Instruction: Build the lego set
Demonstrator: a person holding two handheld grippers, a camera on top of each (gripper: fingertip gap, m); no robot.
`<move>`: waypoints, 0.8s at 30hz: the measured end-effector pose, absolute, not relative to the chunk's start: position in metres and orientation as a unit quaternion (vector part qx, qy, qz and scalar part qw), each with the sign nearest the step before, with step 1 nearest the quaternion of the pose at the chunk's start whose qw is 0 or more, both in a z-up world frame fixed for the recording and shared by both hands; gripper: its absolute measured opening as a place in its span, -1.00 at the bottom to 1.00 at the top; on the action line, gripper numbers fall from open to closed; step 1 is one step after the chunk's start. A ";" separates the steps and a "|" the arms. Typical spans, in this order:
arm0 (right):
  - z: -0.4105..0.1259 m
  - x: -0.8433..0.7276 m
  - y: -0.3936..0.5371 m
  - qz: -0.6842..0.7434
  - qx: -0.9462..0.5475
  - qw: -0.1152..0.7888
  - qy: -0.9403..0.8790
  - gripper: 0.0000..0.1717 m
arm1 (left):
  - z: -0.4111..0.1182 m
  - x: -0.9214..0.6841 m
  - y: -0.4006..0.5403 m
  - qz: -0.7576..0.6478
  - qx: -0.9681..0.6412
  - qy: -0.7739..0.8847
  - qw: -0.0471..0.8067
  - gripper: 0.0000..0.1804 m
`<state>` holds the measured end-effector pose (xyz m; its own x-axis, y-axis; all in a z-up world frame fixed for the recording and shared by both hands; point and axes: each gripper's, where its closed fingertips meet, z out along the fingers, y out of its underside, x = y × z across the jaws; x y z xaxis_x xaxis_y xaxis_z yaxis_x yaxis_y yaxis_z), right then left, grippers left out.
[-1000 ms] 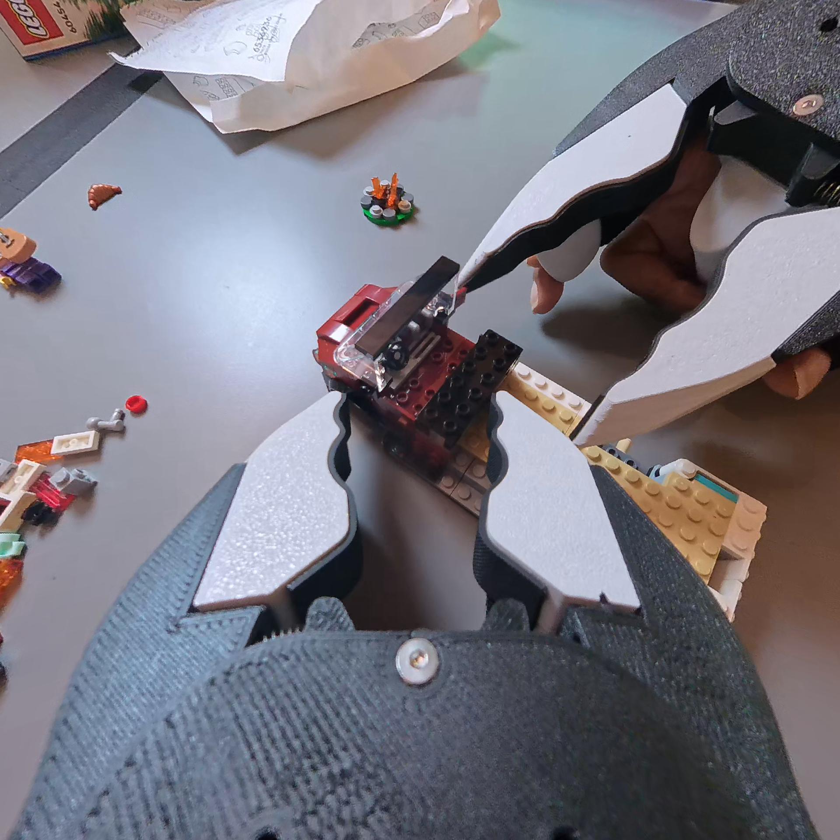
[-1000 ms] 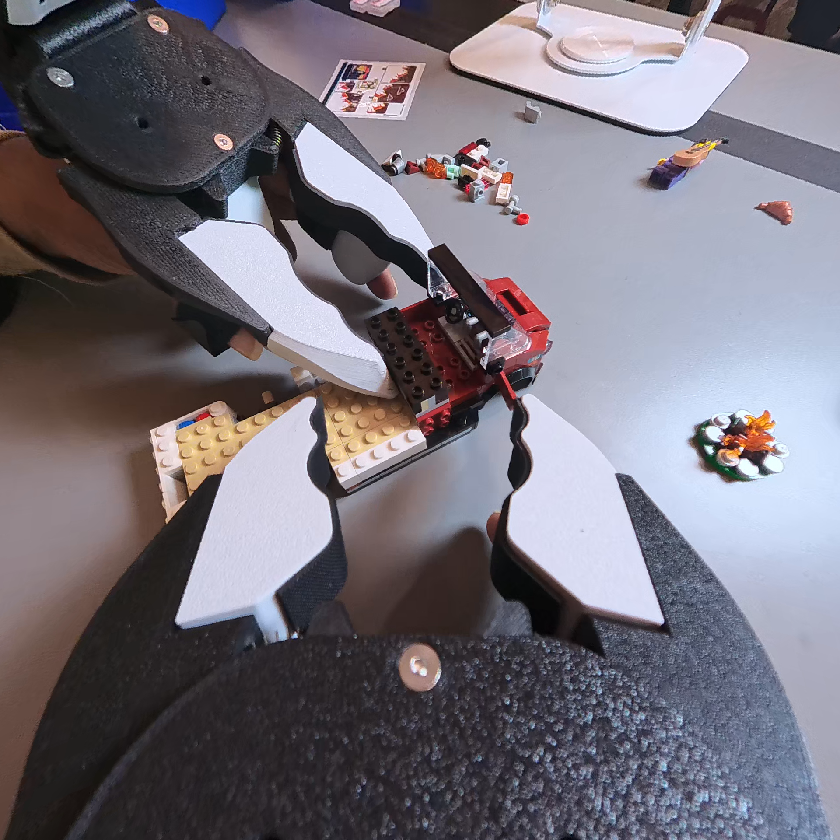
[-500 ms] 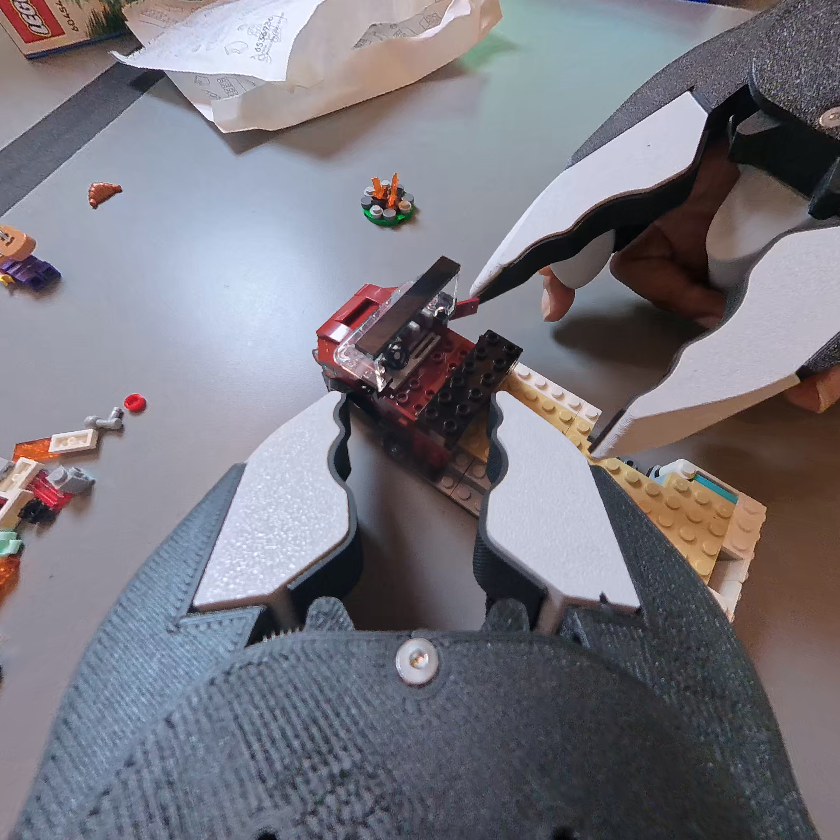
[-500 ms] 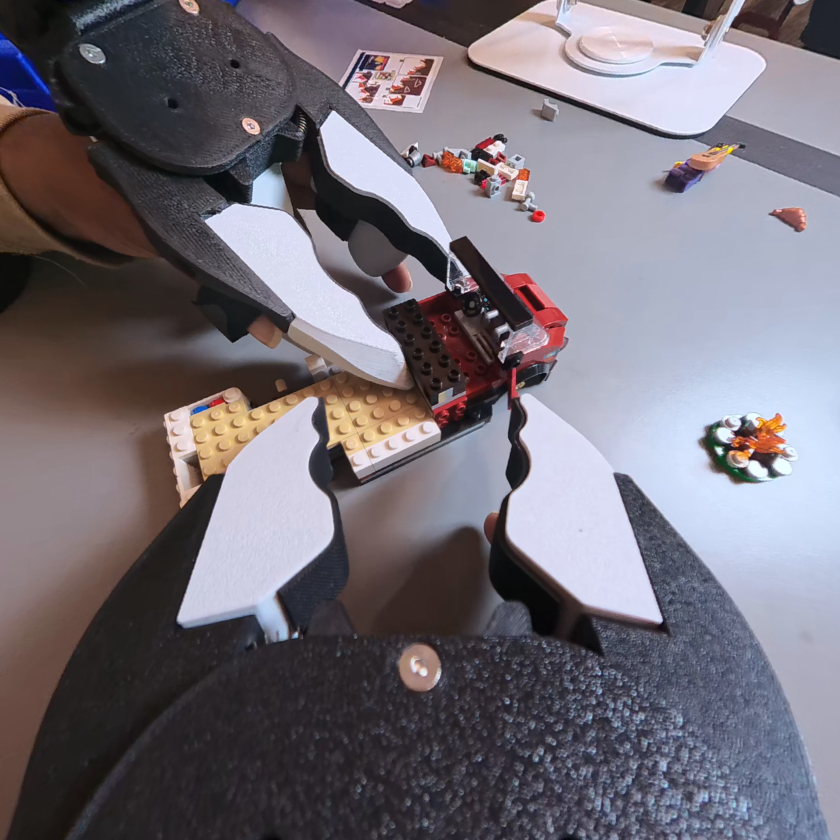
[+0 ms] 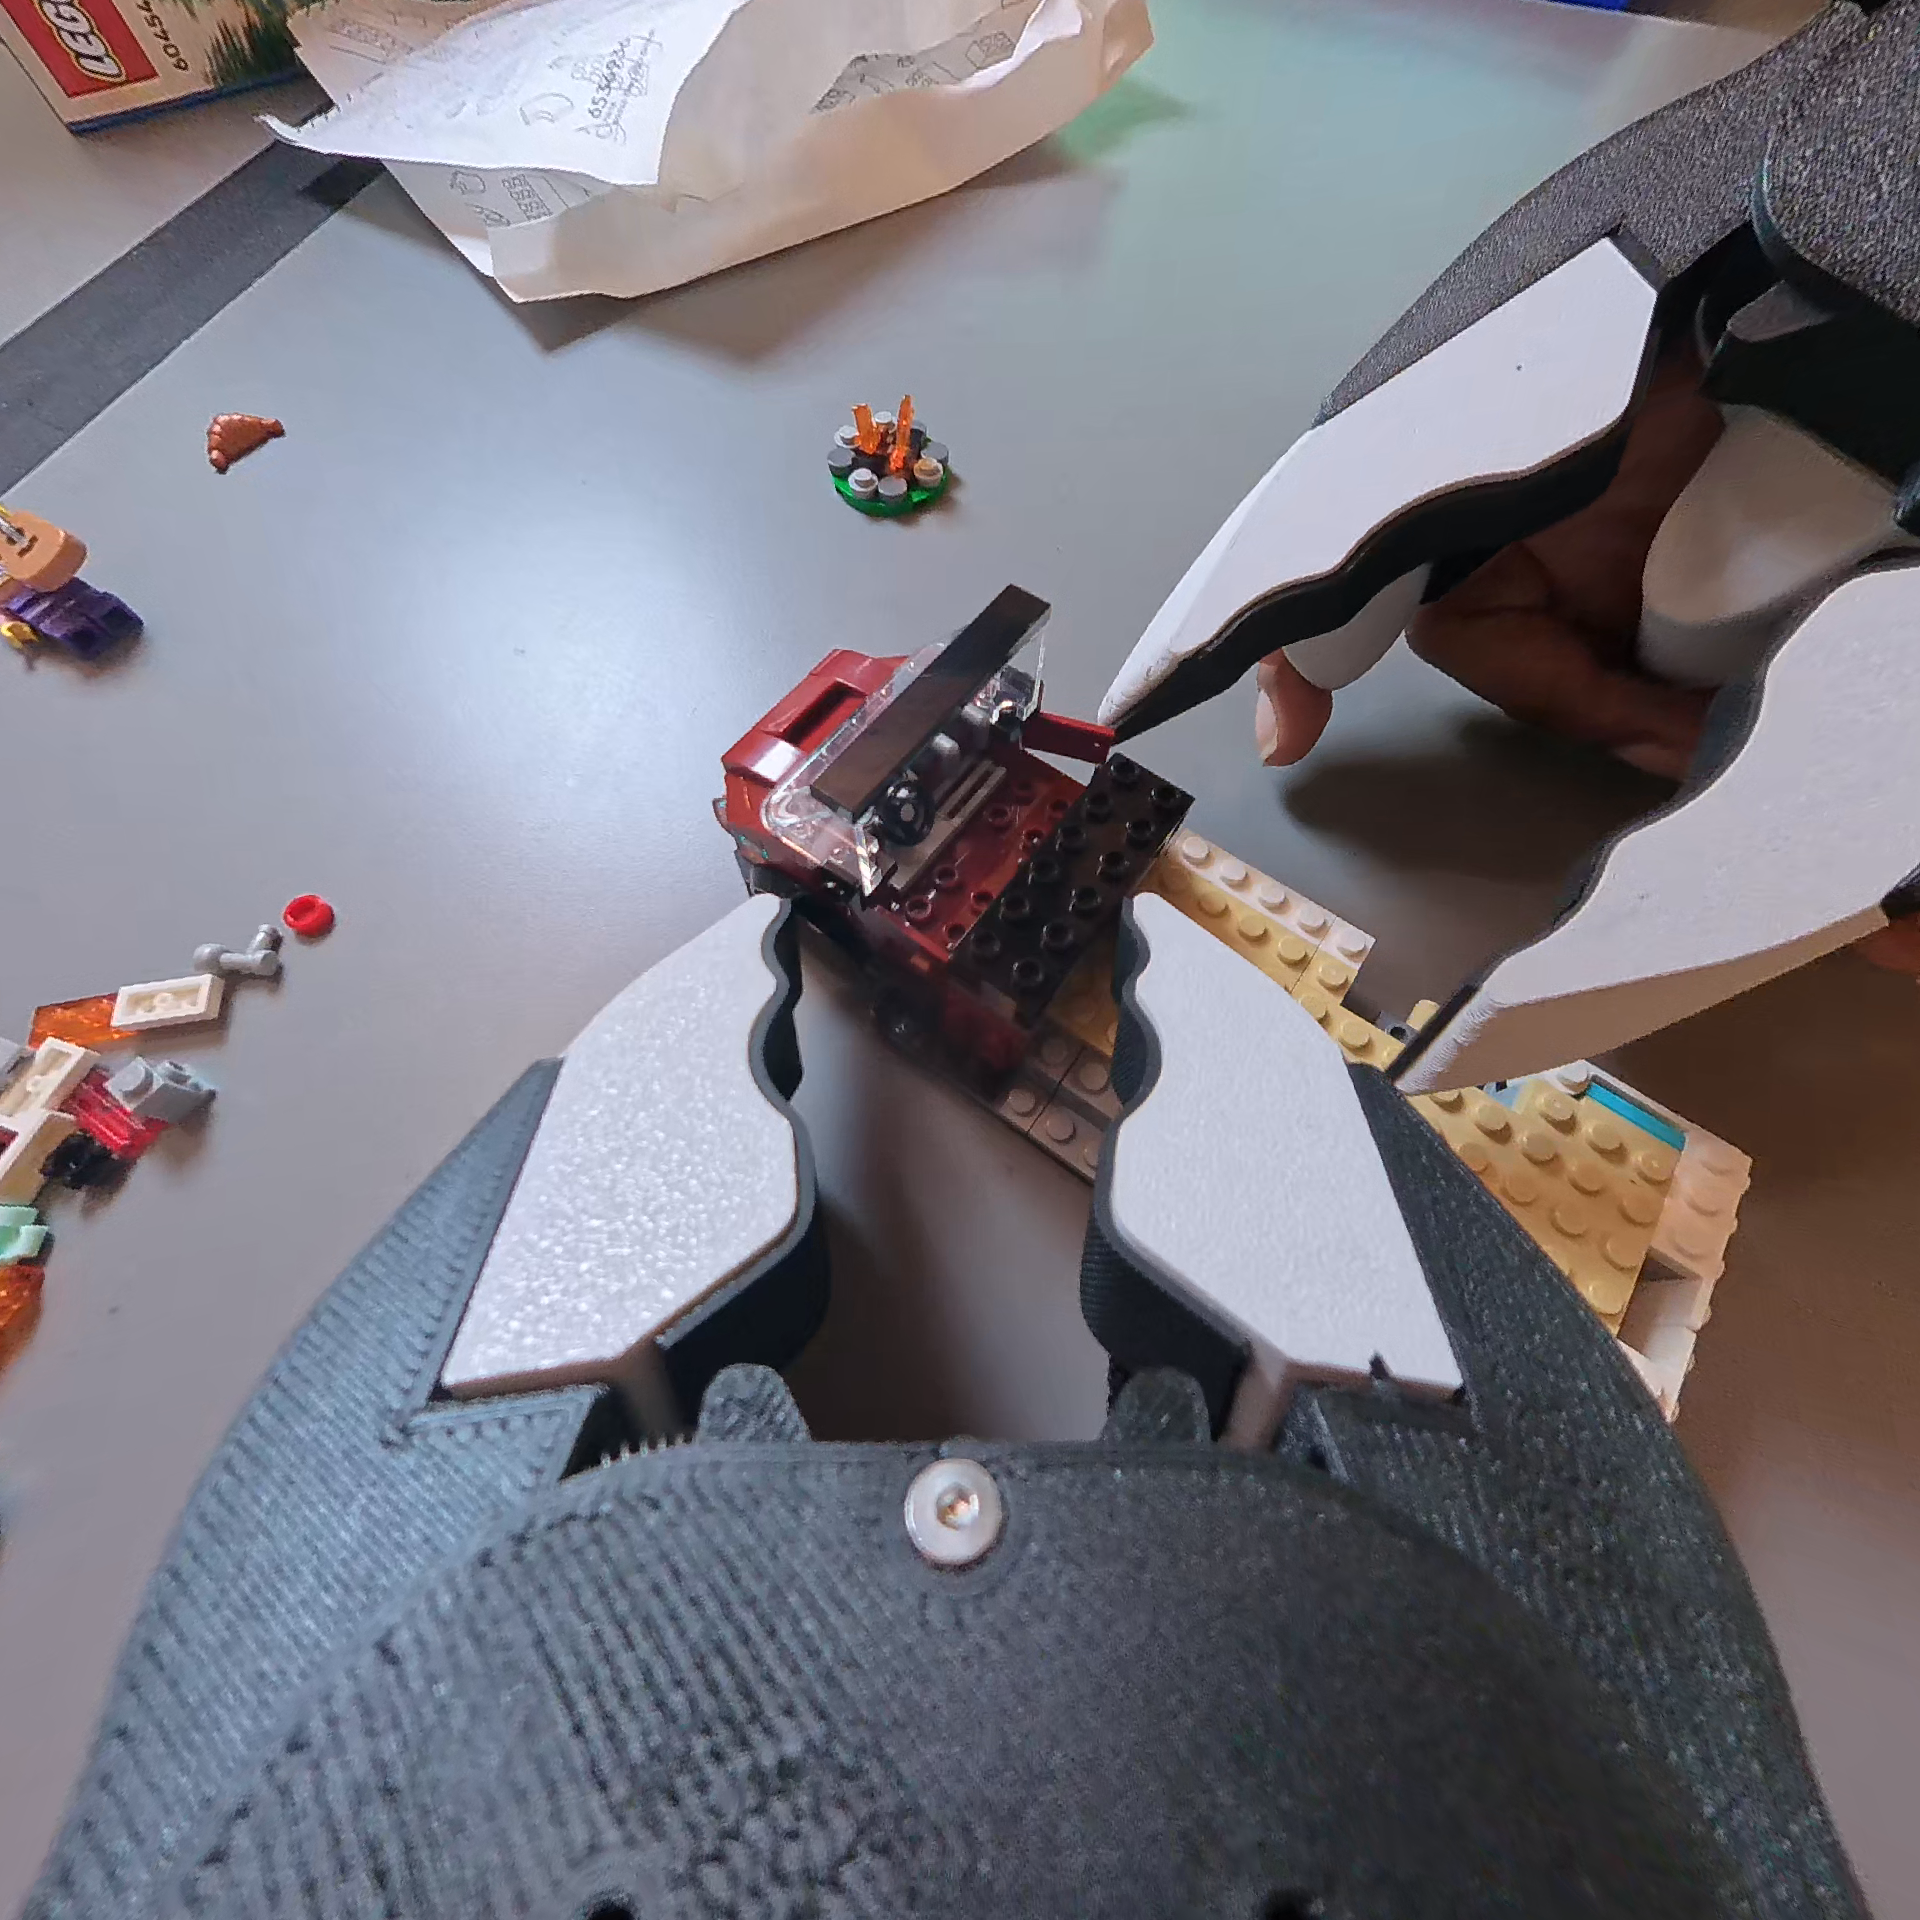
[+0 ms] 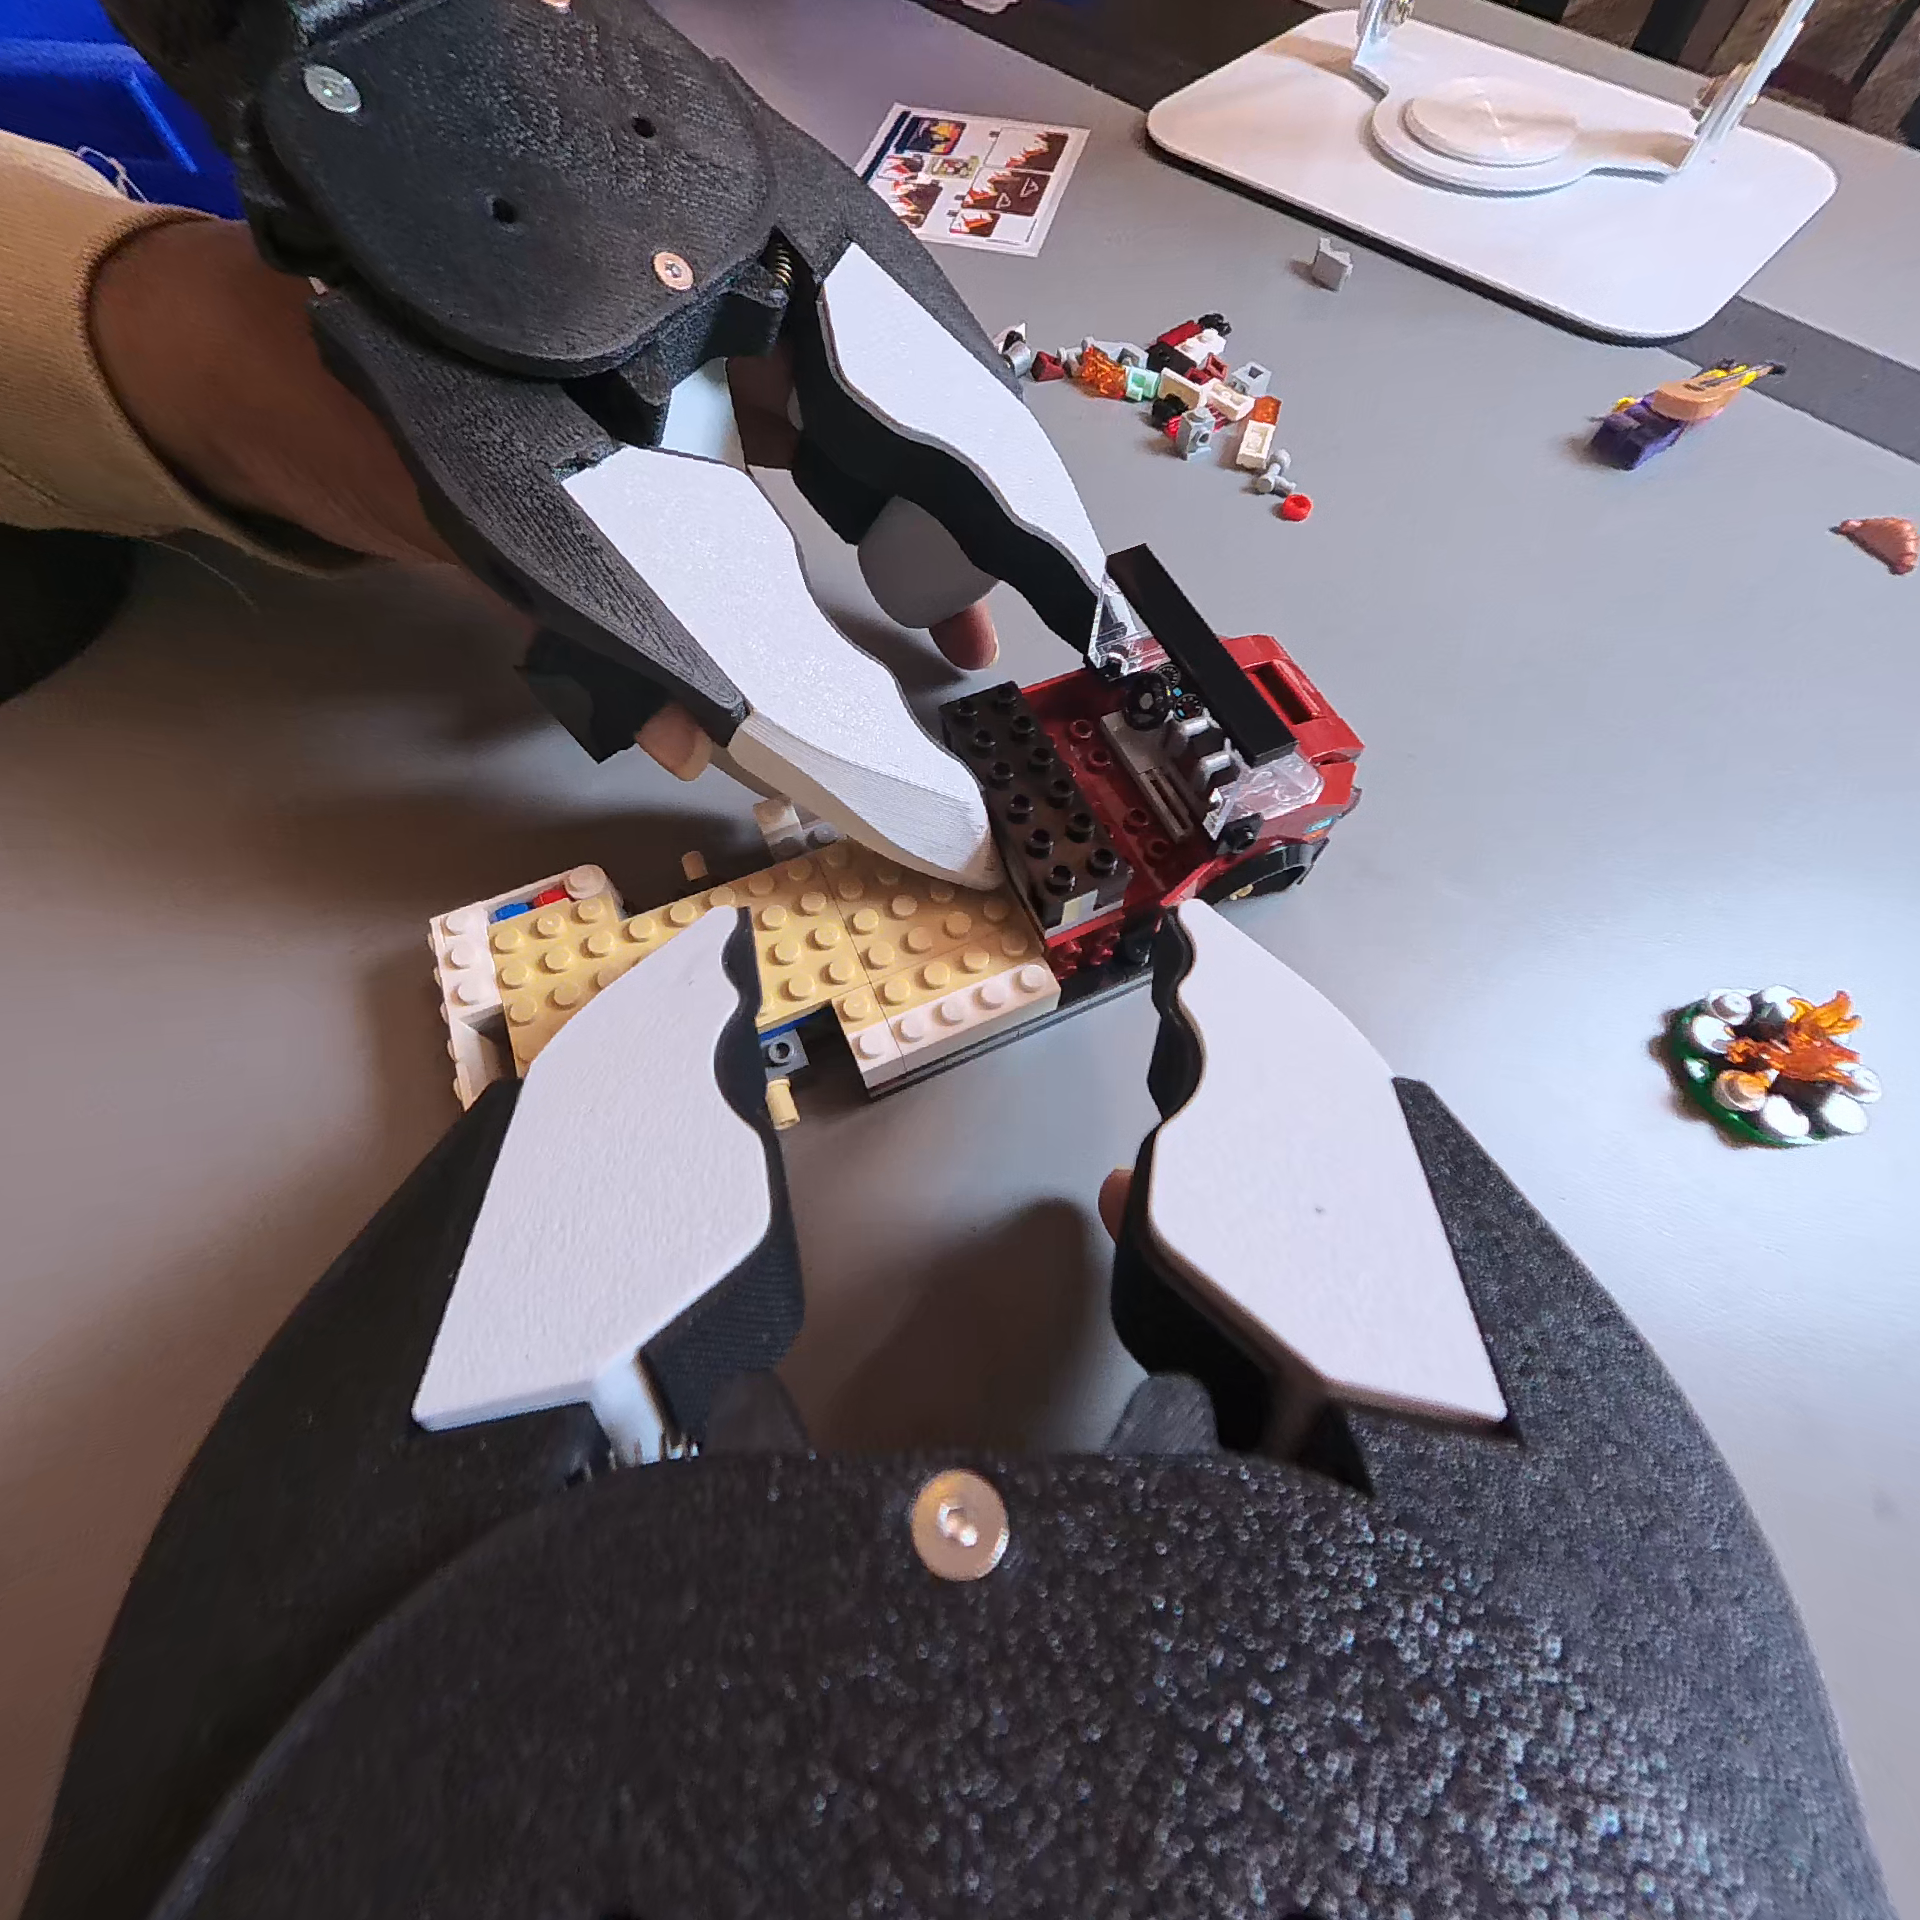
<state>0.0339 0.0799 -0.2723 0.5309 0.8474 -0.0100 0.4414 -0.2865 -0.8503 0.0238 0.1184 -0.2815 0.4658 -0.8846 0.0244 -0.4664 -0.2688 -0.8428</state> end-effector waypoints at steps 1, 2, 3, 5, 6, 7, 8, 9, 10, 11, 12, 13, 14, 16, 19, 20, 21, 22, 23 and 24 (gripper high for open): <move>-0.272 0.034 0.080 0.241 -0.765 0.423 -0.421 -0.15 | -0.281 0.024 0.118 -0.258 -0.754 0.448 0.406 -0.35; -0.272 0.034 0.080 0.242 -0.765 0.423 -0.421 -0.15 | -0.281 0.024 0.118 -0.257 -0.754 0.448 0.406 -0.35; -0.272 0.033 0.079 0.241 -0.765 0.423 -0.422 -0.14 | -0.281 0.024 0.118 -0.257 -0.754 0.448 0.406 -0.35; -0.273 0.032 0.078 0.240 -0.762 0.423 -0.427 -0.15 | -0.281 0.024 0.118 -0.257 -0.753 0.449 0.406 -0.35; -0.273 0.031 0.078 0.240 -0.762 0.423 -0.429 -0.15 | -0.282 0.024 0.118 -0.257 -0.753 0.449 0.406 -0.35; -0.273 0.031 0.078 0.239 -0.761 0.423 -0.429 -0.15 | -0.282 0.024 0.118 -0.257 -0.754 0.448 0.407 -0.35; -0.273 0.031 0.078 0.240 -0.761 0.422 -0.429 -0.15 | -0.282 0.024 0.118 -0.256 -0.754 0.448 0.407 -0.35; -0.273 0.030 0.077 0.242 -0.761 0.422 -0.430 -0.15 | -0.281 0.024 0.118 -0.256 -0.753 0.448 0.407 -0.35; -0.273 0.029 0.077 0.245 -0.760 0.421 -0.430 -0.15 | -0.281 0.024 0.118 -0.256 -0.753 0.449 0.407 -0.35; -0.273 0.029 0.077 0.246 -0.760 0.421 -0.430 -0.16 | -0.281 0.024 0.118 -0.256 -0.753 0.449 0.407 -0.35; -0.272 0.028 0.077 0.246 -0.760 0.421 -0.430 -0.16 | -0.281 0.024 0.117 -0.256 -0.753 0.449 0.407 -0.36; -0.272 0.028 0.077 0.245 -0.760 0.421 -0.430 -0.16 | -0.281 0.024 0.118 -0.256 -0.753 0.449 0.407 -0.36; -0.273 0.028 0.077 0.245 -0.760 0.421 -0.430 -0.16 | -0.281 0.024 0.117 -0.255 -0.753 0.449 0.408 -0.36; -0.273 0.028 0.077 0.245 -0.760 0.421 -0.430 -0.16 | -0.281 0.024 0.118 -0.255 -0.753 0.449 0.408 -0.36; -0.272 0.028 0.077 0.246 -0.760 0.421 -0.429 -0.16 | -0.281 0.024 0.117 -0.255 -0.753 0.449 0.408 -0.36; -0.272 0.028 0.077 0.246 -0.760 0.421 -0.429 -0.17 | -0.281 0.024 0.117 -0.255 -0.753 0.449 0.408 -0.36; -0.272 0.028 0.077 0.246 -0.760 0.421 -0.429 -0.17 | -0.281 0.024 0.117 -0.255 -0.753 0.449 0.408 -0.36; -0.272 0.028 0.077 0.246 -0.760 0.421 -0.429 -0.17 | -0.281 0.024 0.117 -0.255 -0.753 0.449 0.408 -0.36; -0.272 0.028 0.077 0.246 -0.760 0.421 -0.429 -0.17 | -0.281 0.024 0.117 -0.255 -0.753 0.449 0.408 -0.36; -0.272 0.028 0.077 0.246 -0.760 0.421 -0.430 -0.17 | -0.282 0.025 0.117 -0.256 -0.753 0.449 0.408 -0.36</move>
